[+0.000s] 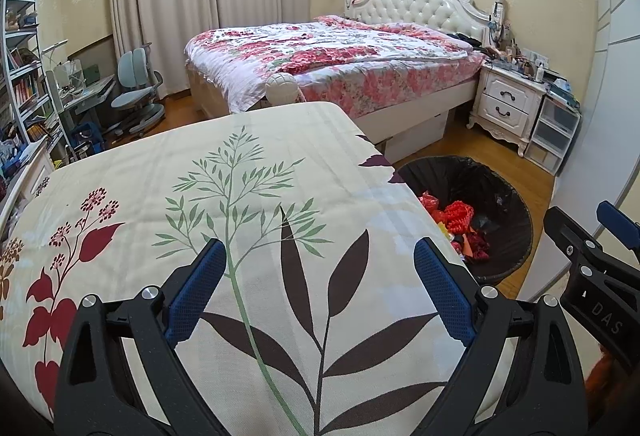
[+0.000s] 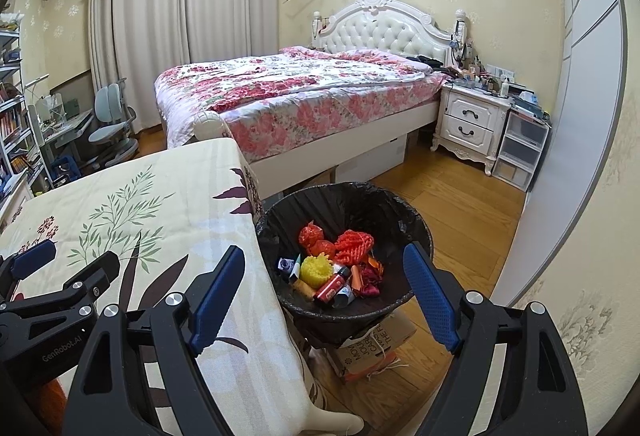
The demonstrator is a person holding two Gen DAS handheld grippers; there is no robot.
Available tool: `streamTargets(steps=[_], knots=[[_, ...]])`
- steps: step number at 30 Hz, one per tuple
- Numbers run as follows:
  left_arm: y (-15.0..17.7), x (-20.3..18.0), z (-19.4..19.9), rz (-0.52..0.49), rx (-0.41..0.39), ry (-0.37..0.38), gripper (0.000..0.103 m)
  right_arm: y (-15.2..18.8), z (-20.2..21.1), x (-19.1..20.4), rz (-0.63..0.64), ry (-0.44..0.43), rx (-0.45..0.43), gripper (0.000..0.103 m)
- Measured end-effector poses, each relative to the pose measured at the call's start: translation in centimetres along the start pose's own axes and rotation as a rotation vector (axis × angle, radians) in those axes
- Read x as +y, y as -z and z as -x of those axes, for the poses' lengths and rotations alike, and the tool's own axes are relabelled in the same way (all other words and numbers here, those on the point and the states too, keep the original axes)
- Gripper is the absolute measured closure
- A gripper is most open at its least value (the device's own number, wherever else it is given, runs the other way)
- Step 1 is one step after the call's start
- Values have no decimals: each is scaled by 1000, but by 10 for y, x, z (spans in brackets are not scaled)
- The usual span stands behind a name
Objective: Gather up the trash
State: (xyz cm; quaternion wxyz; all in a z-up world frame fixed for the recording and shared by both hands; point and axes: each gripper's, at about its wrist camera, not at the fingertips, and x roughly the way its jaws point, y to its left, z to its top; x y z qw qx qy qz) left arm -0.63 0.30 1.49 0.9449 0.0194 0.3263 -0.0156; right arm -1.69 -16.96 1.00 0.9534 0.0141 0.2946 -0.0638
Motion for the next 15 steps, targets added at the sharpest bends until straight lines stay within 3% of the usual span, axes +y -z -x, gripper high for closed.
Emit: streamTargets(steps=[15], knots=[[0,0,0,2,1,1,10,0,2,0,0,-1,-3,24]])
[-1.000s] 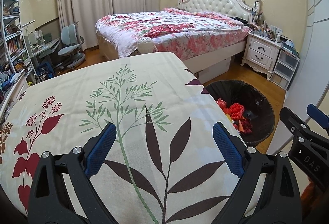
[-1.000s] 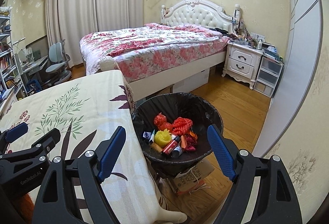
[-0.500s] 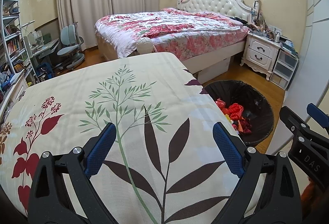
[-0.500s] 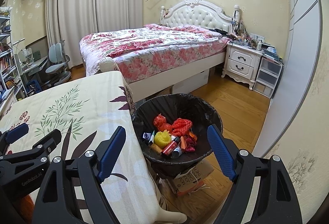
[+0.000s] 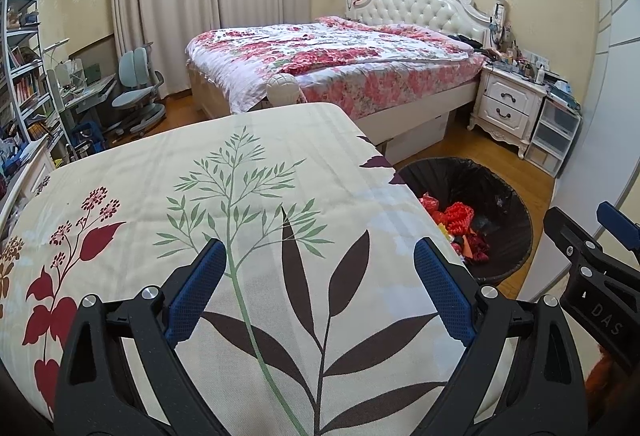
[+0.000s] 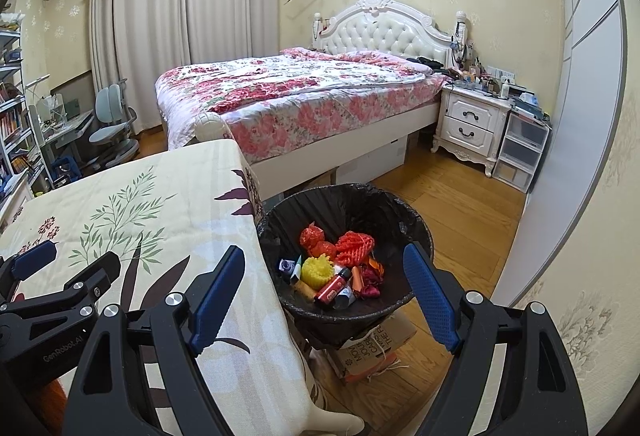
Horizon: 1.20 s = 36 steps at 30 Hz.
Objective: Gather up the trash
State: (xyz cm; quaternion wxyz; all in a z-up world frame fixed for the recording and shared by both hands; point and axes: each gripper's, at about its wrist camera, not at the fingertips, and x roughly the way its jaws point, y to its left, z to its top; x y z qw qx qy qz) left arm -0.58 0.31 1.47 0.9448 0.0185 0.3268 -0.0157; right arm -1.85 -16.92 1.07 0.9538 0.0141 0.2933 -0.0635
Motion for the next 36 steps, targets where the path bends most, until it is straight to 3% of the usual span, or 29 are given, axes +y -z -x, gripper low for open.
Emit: streamTargets(steps=[36], knots=[[0,-7,4,-5,5,13,10,1,-1,0,0,0,-2,24]])
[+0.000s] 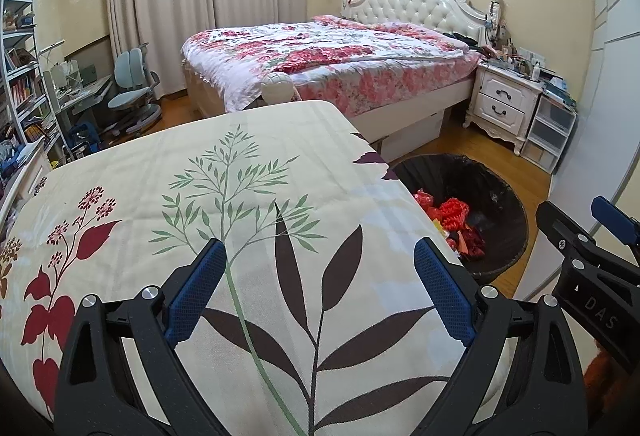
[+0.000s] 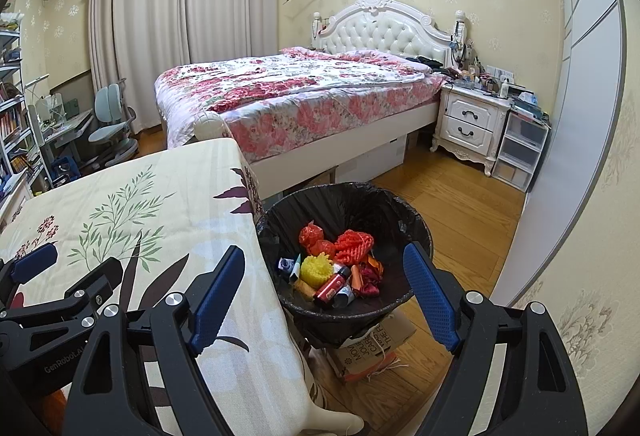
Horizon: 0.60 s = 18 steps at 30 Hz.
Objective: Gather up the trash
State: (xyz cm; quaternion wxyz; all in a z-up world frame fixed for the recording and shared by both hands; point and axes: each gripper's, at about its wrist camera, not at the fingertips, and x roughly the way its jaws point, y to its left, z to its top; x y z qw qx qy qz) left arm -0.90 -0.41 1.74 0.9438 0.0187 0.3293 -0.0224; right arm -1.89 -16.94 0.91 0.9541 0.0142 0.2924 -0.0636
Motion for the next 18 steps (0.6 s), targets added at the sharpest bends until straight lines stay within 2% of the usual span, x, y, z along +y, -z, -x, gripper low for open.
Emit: streamTargets(steps=[18], knots=[[1,-2,1,-12,-21,-4,10,1,0,0,0,0,0,24]])
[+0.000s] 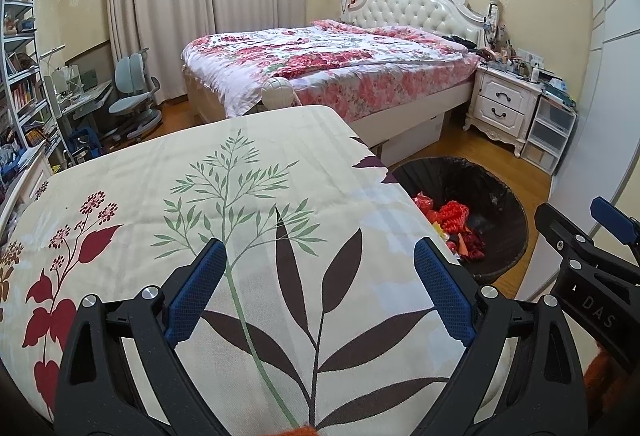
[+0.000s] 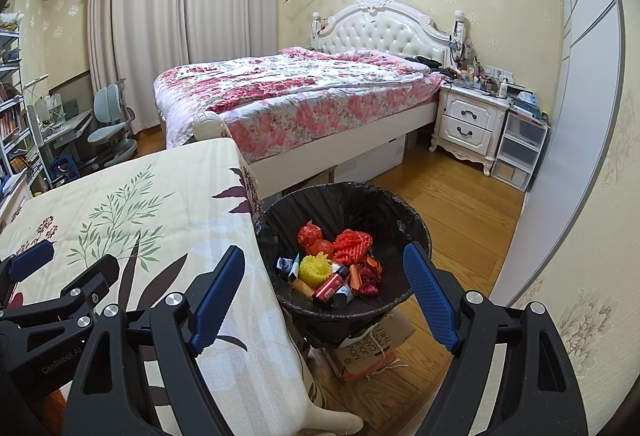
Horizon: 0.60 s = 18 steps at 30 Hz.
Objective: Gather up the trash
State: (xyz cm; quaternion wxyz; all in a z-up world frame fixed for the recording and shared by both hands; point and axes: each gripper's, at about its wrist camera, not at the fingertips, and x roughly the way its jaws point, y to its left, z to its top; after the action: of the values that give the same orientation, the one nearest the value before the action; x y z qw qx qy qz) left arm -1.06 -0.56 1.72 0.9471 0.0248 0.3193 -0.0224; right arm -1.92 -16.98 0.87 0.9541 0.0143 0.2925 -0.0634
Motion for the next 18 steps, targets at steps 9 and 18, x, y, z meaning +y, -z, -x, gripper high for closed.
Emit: streamTargets(steps=[9,18], knots=[[-2,-3,2,-21,-22,-2,10,0,0,0,0,1,-1,24],[-1,-4,1,-16,-17,15,10,1,0,0,1,-1,1,24]])
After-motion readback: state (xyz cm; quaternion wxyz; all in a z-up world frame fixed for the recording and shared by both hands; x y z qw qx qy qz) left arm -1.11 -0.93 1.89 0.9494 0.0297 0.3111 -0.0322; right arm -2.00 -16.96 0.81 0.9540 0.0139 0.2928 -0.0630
